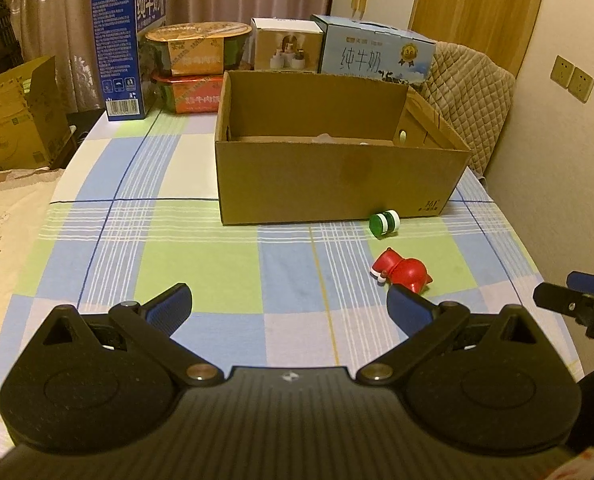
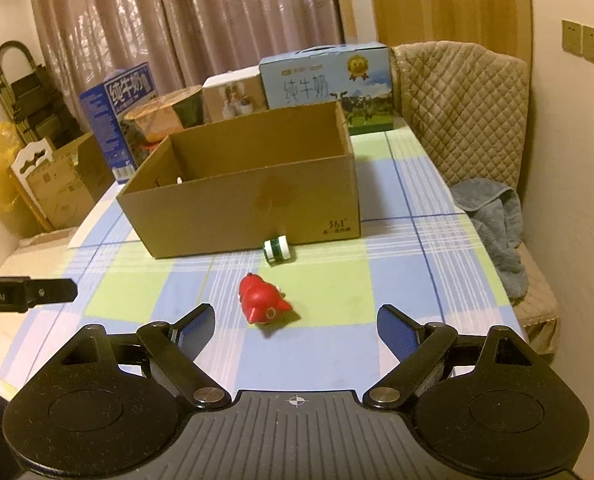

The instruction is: Organize rigid objects

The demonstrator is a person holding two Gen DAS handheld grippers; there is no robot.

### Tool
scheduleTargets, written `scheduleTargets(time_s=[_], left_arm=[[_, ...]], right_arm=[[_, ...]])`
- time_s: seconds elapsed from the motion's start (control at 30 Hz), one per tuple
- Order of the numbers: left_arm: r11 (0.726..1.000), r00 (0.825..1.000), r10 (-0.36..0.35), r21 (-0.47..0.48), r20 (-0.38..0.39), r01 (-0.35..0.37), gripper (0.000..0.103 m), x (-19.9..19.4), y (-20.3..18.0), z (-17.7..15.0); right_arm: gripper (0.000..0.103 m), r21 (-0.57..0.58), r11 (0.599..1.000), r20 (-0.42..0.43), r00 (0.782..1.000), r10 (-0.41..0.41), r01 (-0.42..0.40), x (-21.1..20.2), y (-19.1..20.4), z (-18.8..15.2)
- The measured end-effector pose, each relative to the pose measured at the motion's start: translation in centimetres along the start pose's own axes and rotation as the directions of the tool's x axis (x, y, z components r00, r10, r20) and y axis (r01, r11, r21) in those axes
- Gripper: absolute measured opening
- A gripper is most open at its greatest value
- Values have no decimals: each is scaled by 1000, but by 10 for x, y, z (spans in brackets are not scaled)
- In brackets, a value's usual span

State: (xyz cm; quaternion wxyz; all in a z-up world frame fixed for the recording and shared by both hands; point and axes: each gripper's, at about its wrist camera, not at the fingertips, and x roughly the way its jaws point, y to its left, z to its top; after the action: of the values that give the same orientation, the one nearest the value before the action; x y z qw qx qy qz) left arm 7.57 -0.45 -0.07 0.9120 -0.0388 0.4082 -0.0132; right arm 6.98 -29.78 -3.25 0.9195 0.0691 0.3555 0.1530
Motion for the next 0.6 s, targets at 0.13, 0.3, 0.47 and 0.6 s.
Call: scheduleTargets(time_s=[0.13, 0.3, 0.47, 0.6], left_arm=[[1000, 1000, -8, -7, -9, 8, 102, 10, 2, -1], [1000, 1000, -17, -6, -23, 17, 102, 25, 3, 2], [1000, 999, -16, 19, -32, 16, 102, 45, 2, 5], [1000, 999, -22, 12, -44, 22, 102, 62, 5, 8]], right_arm=[[85, -31, 999, -10, 1000, 15, -16, 11, 1, -5], [85, -105, 994, -11, 999, 42, -43, 27, 6, -10], [85, -178, 981, -25, 997, 69, -72, 52, 12, -13], [85, -246, 964, -42, 995, 95, -103, 75, 17, -13]])
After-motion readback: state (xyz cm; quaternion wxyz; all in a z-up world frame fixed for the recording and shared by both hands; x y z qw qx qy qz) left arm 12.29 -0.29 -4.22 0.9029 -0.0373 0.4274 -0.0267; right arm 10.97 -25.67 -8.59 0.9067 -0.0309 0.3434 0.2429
